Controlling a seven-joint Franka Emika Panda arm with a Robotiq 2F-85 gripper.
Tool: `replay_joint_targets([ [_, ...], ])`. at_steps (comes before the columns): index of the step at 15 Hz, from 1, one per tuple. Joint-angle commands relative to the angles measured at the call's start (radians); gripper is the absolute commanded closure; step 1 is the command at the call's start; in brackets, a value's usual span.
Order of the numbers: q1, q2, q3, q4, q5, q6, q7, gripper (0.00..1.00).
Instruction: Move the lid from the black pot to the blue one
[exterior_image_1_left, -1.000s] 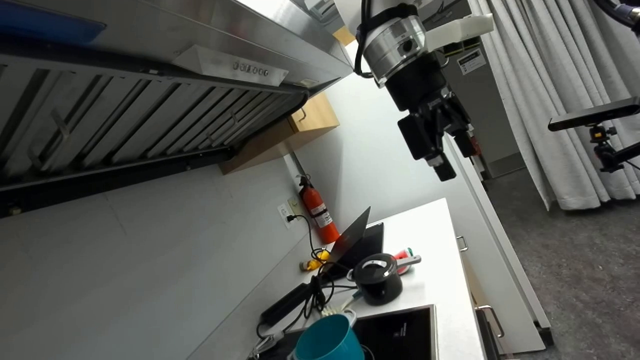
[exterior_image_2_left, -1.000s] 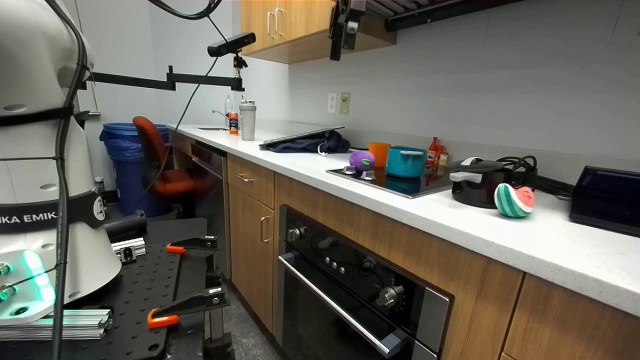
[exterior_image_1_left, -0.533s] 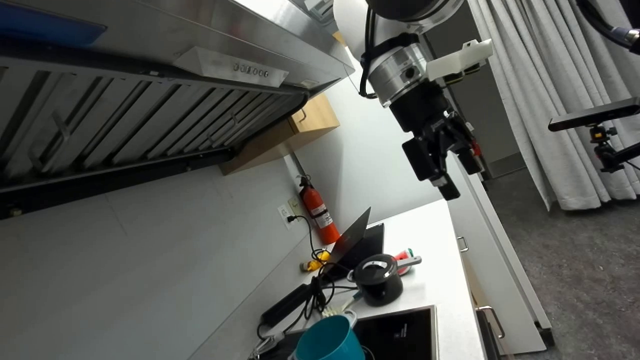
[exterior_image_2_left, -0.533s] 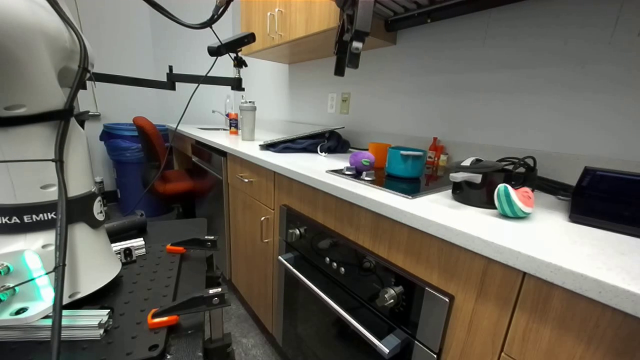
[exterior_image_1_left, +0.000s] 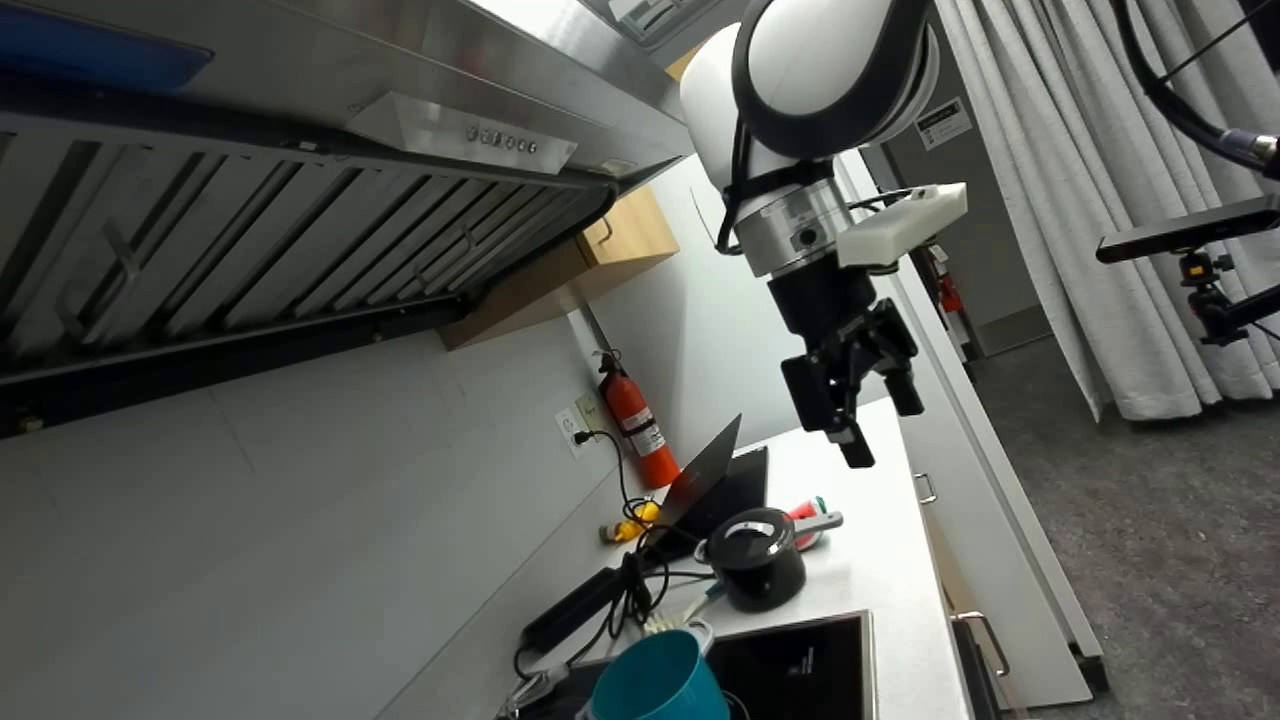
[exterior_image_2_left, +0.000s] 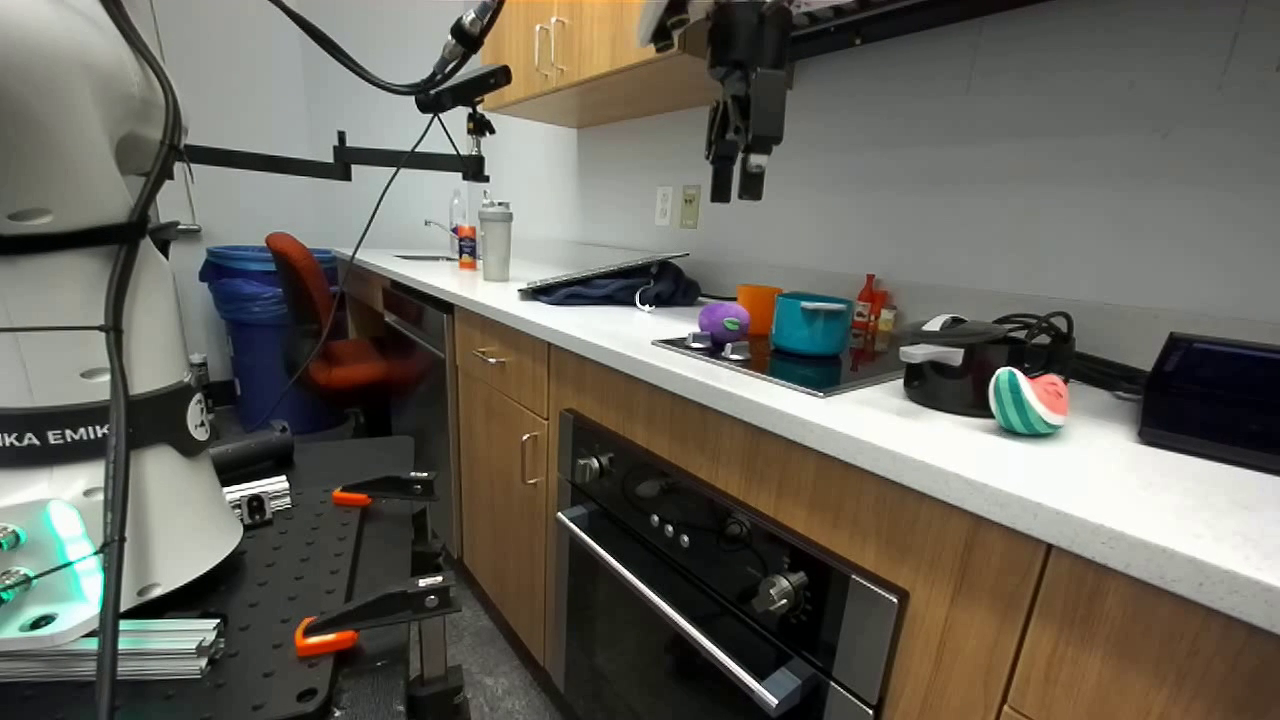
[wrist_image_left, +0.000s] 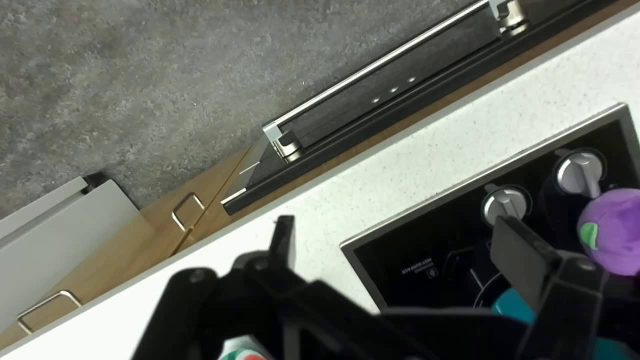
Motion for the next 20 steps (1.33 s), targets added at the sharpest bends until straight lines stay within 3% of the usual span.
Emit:
replay_joint_targets([
  [1, 0.004, 0.070, -0.008, 0.014, -0.015, 0.146, 0.054, 0.00],
  [7, 0.009, 0.160, -0.018, 0.092, -0.133, 0.276, 0.097, 0.00],
  [13, 0.007, 0.273, -0.053, 0.280, -0.254, 0.210, -0.009, 0.00],
  [20, 0.004, 0.430, -0.062, 0.478, -0.202, 0.127, -0.218, 0.00],
])
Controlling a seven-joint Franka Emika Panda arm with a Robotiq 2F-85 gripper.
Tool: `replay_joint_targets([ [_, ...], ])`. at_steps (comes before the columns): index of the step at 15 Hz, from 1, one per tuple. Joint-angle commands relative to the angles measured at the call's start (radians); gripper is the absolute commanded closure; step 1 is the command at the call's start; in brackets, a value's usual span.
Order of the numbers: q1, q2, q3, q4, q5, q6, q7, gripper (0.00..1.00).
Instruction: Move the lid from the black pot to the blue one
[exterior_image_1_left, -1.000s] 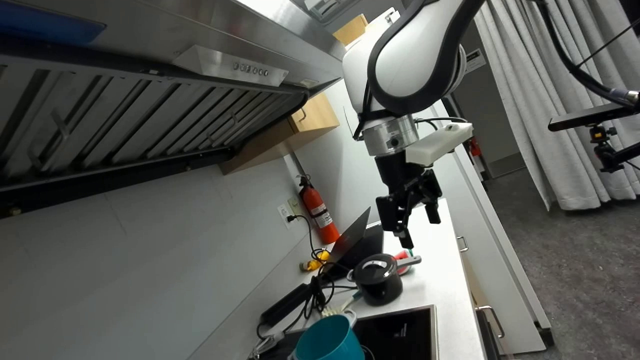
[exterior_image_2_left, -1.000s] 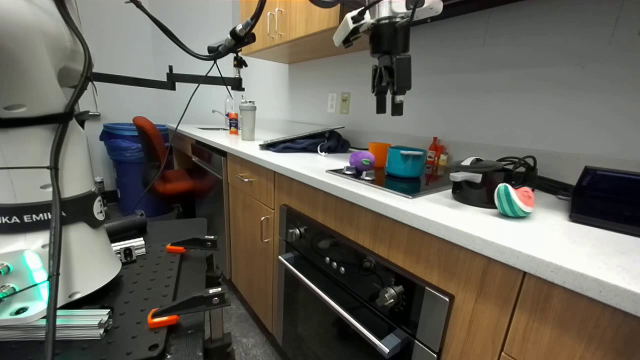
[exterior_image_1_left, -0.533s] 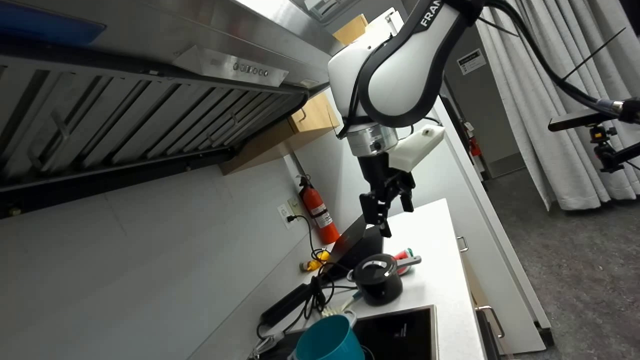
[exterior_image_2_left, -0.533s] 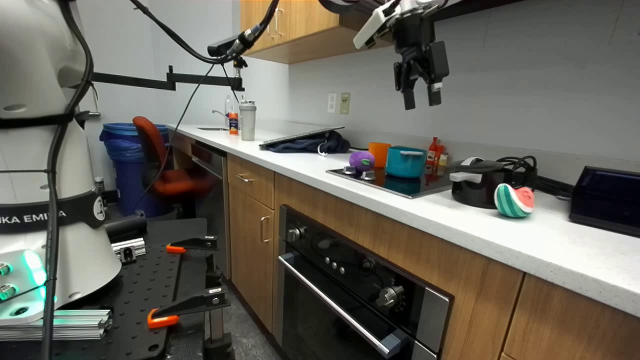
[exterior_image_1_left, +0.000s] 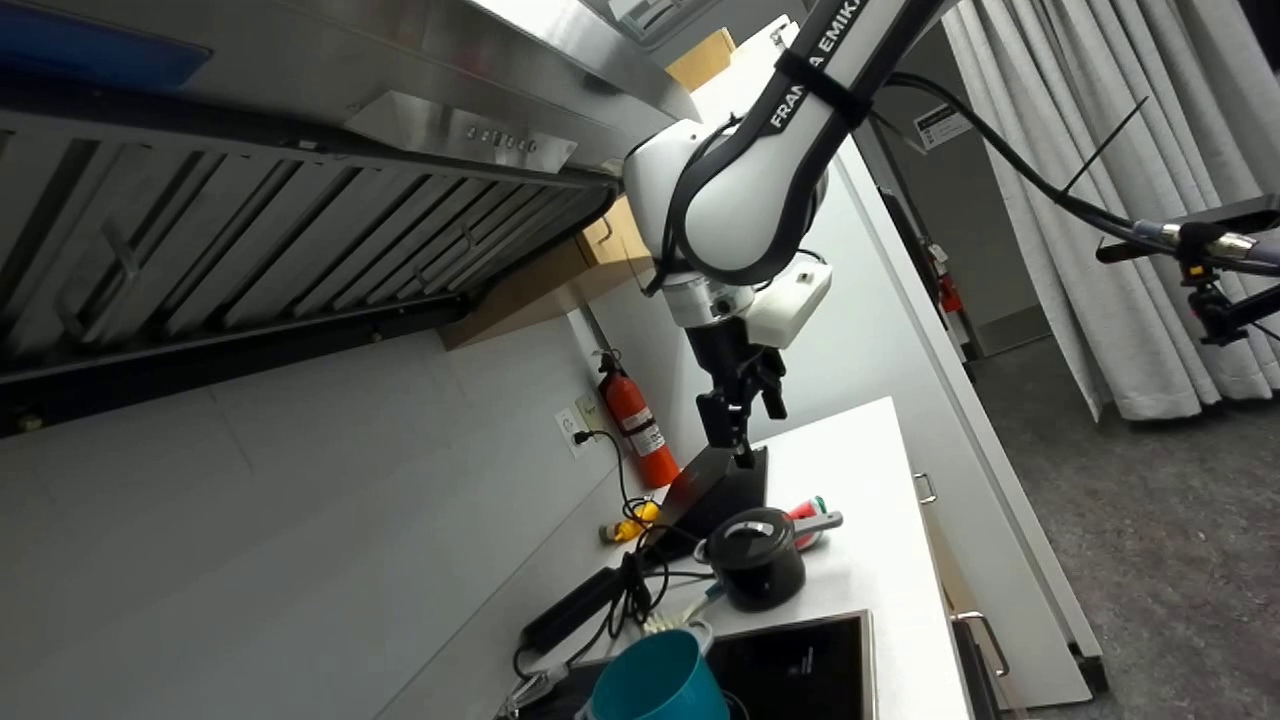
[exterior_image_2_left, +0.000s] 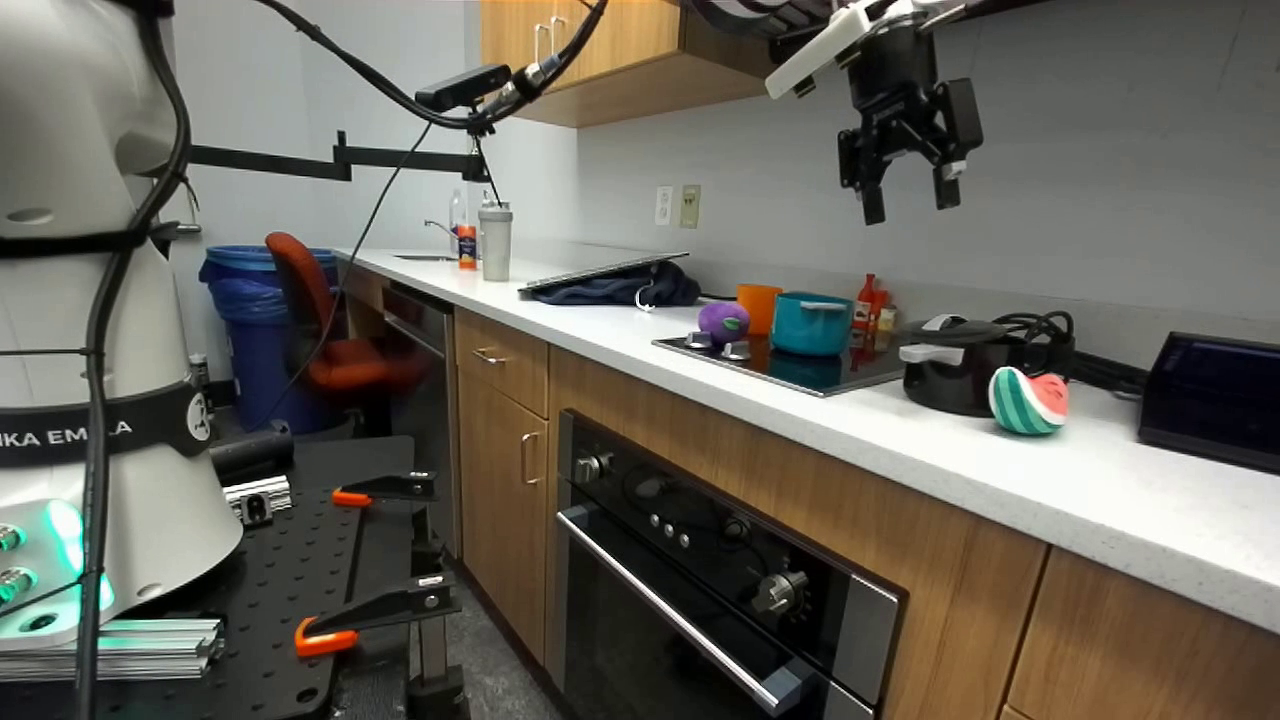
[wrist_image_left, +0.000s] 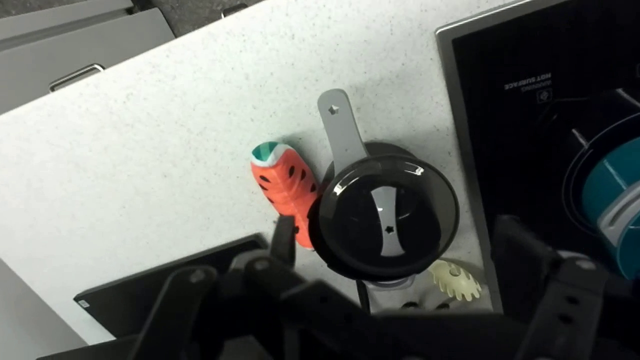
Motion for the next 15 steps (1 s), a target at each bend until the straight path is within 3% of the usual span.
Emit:
replay_joint_targets([
  [1, 0.002, 0.105, -0.003, 0.148, 0.037, -0.087, -0.127, 0.00],
  [7, -0.001, 0.204, 0.001, 0.263, 0.058, -0.135, -0.219, 0.00],
  [15, -0.002, 0.260, -0.005, 0.274, 0.091, -0.093, -0.192, 0.00],
])
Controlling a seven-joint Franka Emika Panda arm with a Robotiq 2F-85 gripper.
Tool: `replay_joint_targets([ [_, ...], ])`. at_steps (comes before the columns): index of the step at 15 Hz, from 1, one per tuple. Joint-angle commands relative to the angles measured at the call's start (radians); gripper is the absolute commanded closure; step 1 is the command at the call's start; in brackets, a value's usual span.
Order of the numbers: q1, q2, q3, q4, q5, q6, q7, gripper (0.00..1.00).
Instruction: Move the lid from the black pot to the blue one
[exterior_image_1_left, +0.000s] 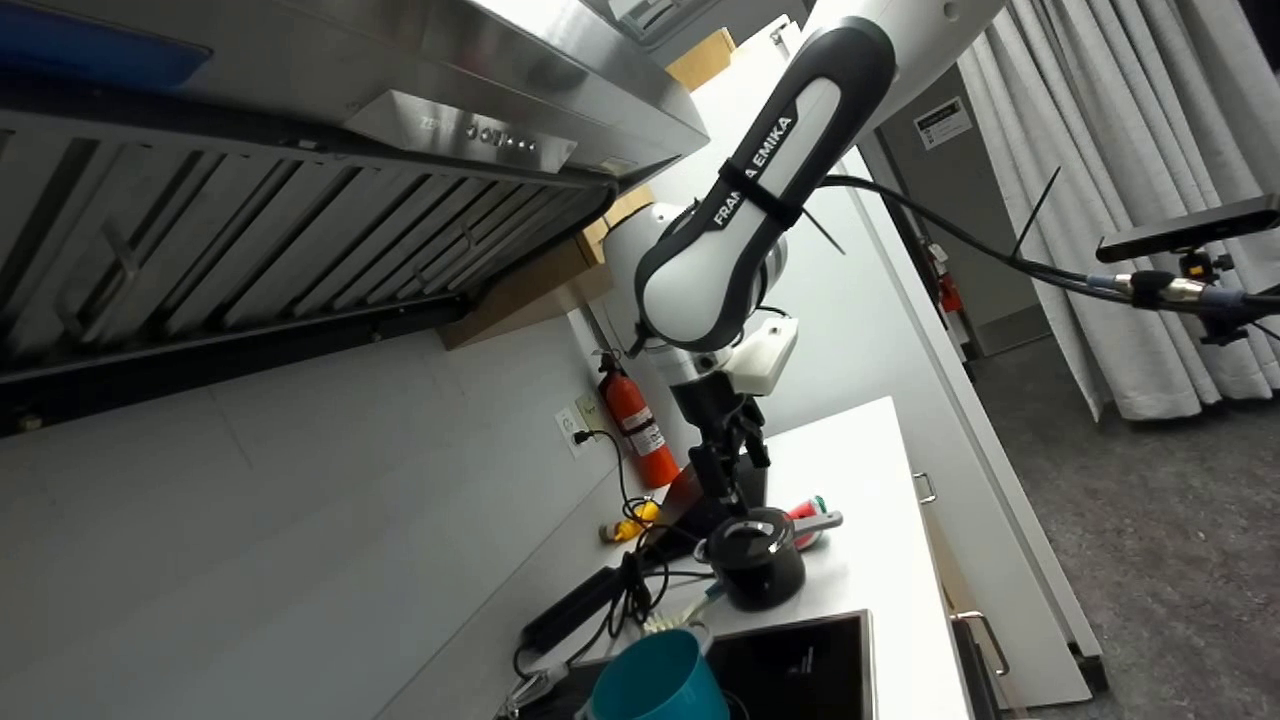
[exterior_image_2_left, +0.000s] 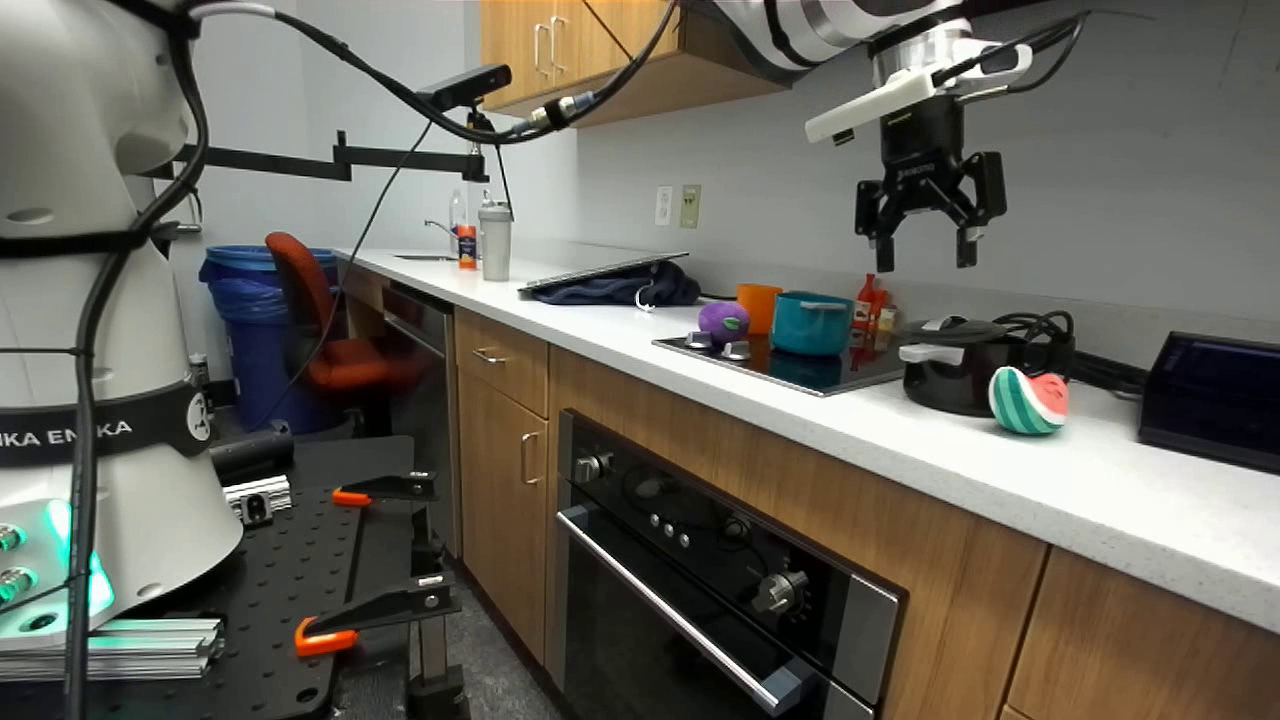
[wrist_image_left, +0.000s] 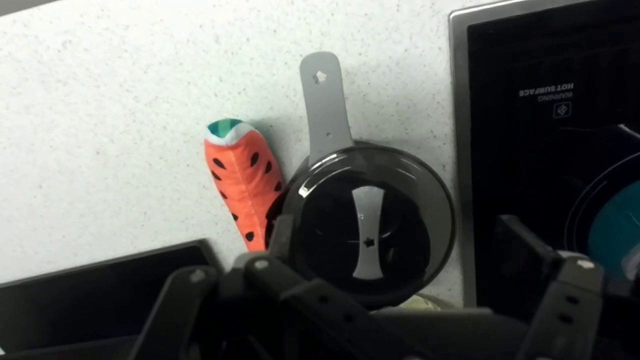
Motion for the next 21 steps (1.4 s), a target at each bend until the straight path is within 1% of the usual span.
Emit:
replay_joint_targets([
  [1, -0.002, 0.041, -0.005, 0.047, 0.033, -0.002, -0.005, 0.00],
  [4, 0.001, 0.062, -0.006, 0.064, 0.038, -0.005, -0.002, 0.00],
  [10, 0.009, 0.125, -0.010, 0.143, 0.033, 0.000, 0.022, 0.00],
  [16, 0.002, 0.179, -0.015, 0.196, 0.044, -0.008, 0.032, 0.00],
  [19, -0.002, 0.198, -0.019, 0.209, 0.048, -0.010, 0.035, 0.05],
  [21, -0.004, 0.207, -0.022, 0.216, 0.054, -0.012, 0.035, 0.29],
])
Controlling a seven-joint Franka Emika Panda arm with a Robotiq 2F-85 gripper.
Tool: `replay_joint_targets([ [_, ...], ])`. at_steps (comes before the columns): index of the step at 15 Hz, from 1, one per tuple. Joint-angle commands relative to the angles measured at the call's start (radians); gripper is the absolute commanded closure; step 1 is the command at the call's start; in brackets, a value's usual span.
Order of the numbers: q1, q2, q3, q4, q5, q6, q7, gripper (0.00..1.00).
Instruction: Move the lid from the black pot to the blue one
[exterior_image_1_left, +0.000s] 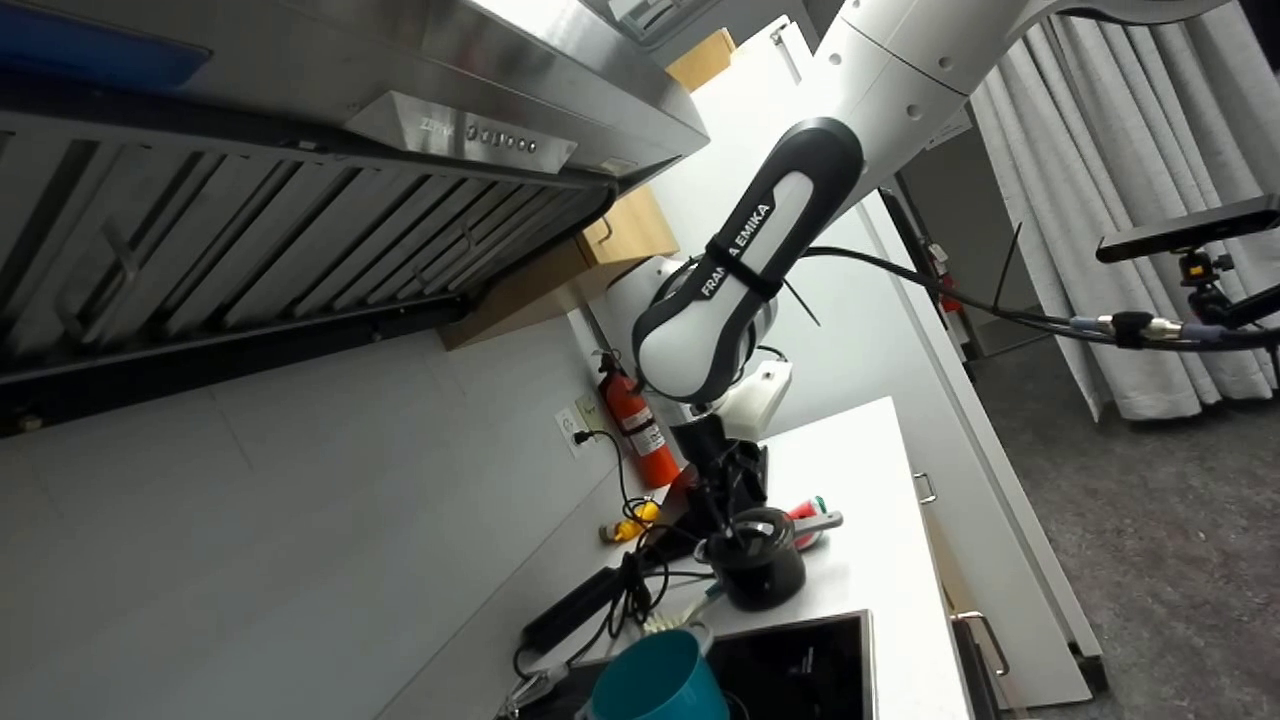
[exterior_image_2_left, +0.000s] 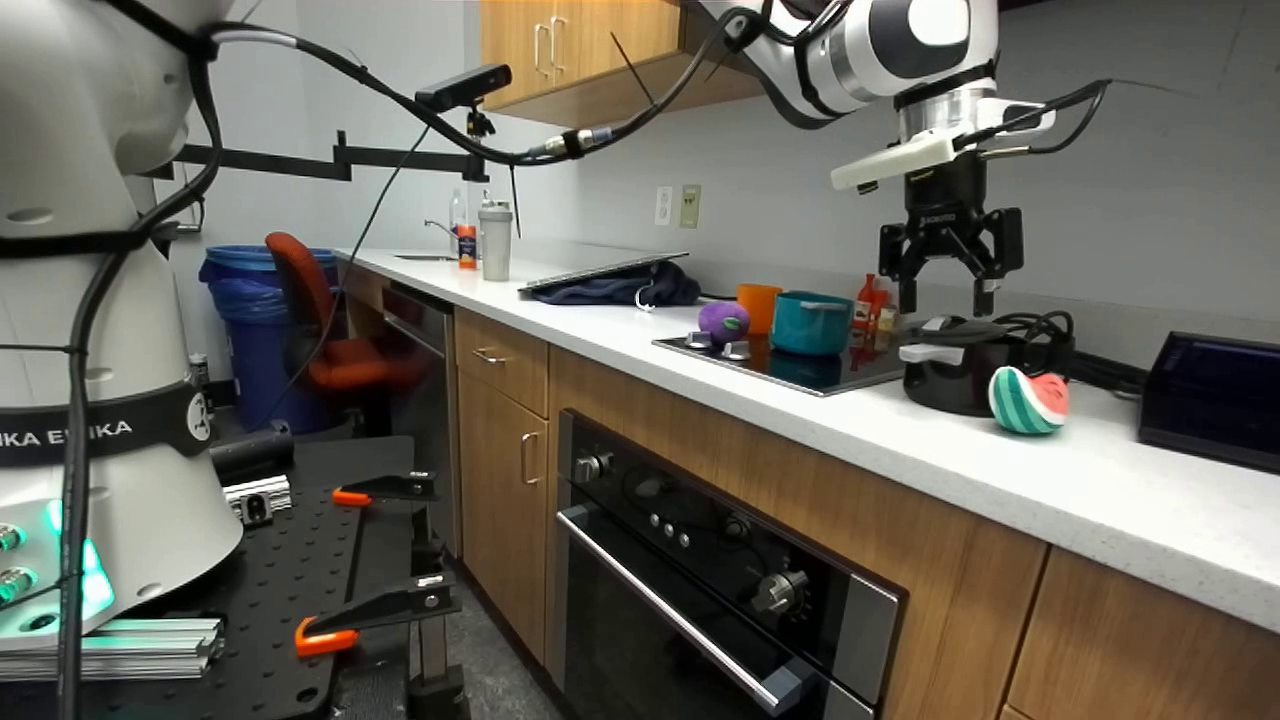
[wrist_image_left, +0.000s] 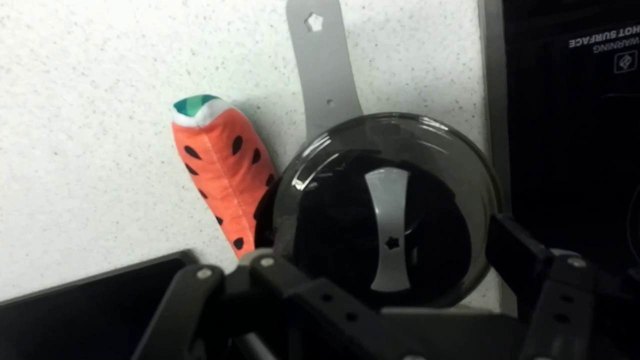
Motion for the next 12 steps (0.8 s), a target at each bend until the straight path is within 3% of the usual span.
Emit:
replay_joint_targets([
  [1, -0.003, 0.043, -0.008, 0.064, 0.029, -0.015, 0.009, 0.30],
  [10, -0.004, 0.051, -0.014, 0.092, 0.033, -0.030, 0.012, 0.98],
  [12, -0.004, 0.048, -0.016, 0.089, 0.033, -0.031, 0.013, 0.99],
])
